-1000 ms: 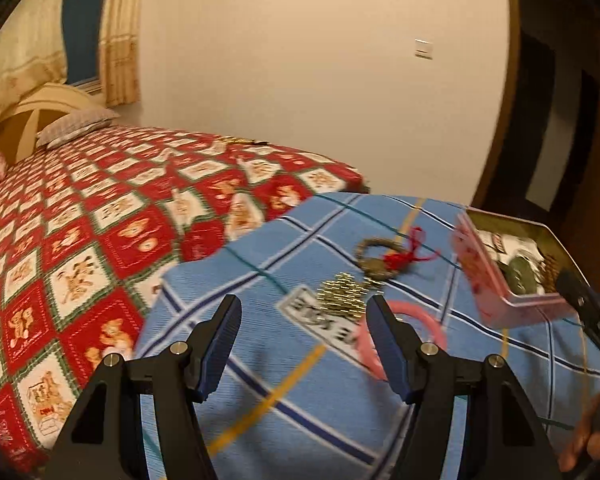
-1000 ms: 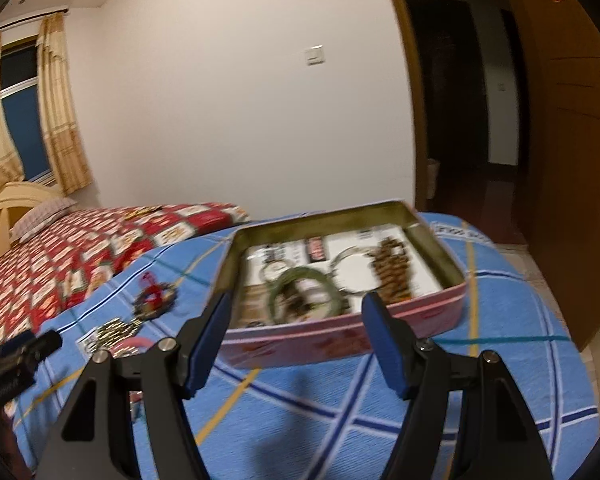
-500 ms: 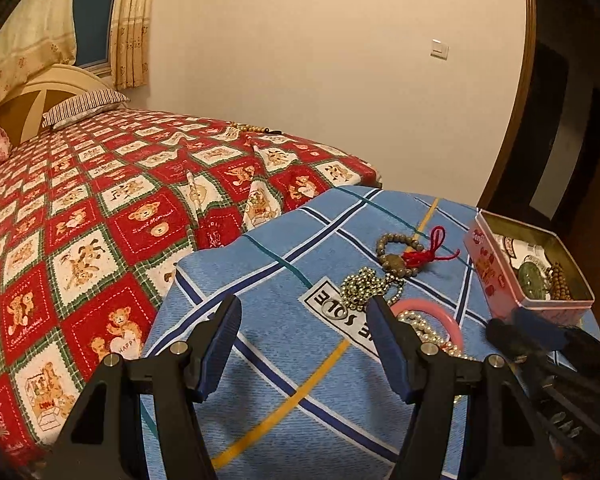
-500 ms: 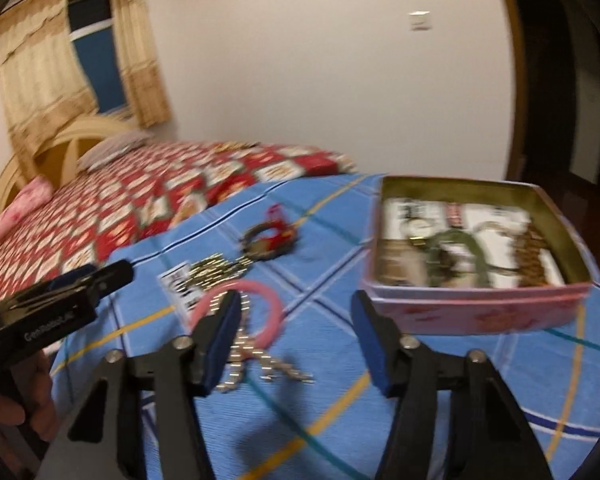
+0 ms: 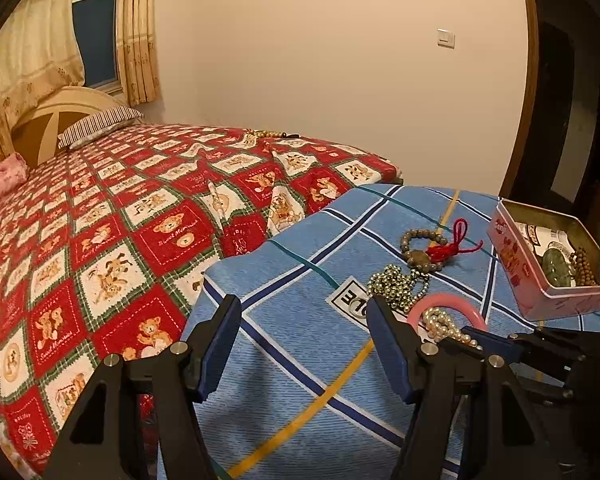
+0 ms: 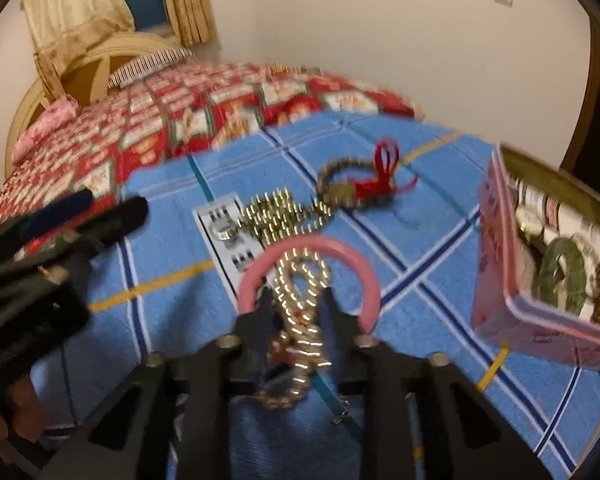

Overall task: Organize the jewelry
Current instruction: 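Grasp the gold-bead chain with the left tool while the right lifts the pearl necklace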

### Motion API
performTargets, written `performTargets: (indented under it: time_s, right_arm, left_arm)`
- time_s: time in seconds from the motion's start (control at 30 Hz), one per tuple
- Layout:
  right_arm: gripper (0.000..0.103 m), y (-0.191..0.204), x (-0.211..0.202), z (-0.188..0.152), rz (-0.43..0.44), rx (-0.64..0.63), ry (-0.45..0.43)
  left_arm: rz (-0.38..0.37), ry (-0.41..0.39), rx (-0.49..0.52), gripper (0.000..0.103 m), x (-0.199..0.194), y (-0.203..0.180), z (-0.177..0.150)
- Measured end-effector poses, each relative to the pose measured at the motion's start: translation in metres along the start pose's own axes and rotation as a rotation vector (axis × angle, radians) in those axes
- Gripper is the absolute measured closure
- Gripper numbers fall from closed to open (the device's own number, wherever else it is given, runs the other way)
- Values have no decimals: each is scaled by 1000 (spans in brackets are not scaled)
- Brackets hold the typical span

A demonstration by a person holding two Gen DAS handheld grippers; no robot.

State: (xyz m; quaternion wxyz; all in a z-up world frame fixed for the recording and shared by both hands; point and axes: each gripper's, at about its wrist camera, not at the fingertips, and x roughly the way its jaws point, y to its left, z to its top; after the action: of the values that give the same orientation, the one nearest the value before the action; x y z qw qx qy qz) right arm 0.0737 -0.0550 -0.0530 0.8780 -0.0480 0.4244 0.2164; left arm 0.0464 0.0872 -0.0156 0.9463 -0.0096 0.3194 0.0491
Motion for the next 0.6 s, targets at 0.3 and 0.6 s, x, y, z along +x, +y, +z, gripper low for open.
performTargets:
  time_s: [0.3, 0.6]
  right_arm:
    - [87, 0, -31, -6, 19, 0, -151]
    - [87, -11, -54, -7, -4, 69, -292]
  left_arm:
    - [27, -9, 37, 38, 0, -7, 1]
    - [36, -17, 85, 38, -2, -17, -1]
